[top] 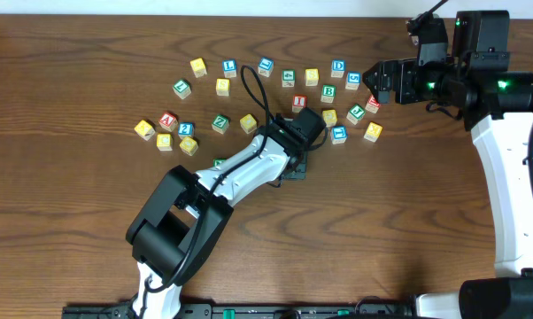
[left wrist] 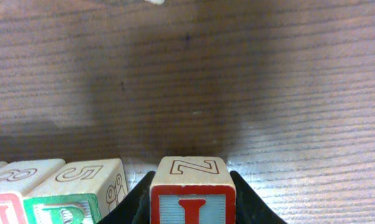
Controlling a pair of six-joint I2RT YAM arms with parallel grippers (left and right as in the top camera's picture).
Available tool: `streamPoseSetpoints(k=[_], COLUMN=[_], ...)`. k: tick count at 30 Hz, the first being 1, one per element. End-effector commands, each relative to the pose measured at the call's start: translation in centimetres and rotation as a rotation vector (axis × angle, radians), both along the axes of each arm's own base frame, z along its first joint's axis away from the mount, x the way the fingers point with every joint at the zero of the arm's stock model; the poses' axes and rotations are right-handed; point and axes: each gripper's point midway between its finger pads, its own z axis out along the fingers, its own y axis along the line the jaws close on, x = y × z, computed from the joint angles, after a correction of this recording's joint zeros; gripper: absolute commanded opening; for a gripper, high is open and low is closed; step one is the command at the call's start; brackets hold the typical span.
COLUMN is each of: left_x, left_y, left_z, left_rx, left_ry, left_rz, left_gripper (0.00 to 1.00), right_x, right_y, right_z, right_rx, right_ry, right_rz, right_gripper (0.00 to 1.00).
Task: Spell out NEURIPS
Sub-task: 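Lower the red I block beside the green R block and release it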
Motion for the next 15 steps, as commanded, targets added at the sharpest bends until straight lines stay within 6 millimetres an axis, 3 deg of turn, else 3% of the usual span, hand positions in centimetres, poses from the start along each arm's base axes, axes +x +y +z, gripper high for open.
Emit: streamPoseSetpoints(k=[1,15], left_x=[0.08,0.20], left_y=[0.81,1.27], left_z=[-0.66,-1.11], left_rx=[0.035,0.046], left_ry=[-0.005,-0.022], left_rz=[0.019,0.044], left_gripper=[0.27,0.27], right_x=[0.00,0.00], right_y=[-0.07,-0.07], right_z=[-0.19,-0.19], right_rx=[-0.003,-0.003], right_ry=[0.002,0.002], right_rz=[0.008,0.008], right_gripper=[0.99,0.99])
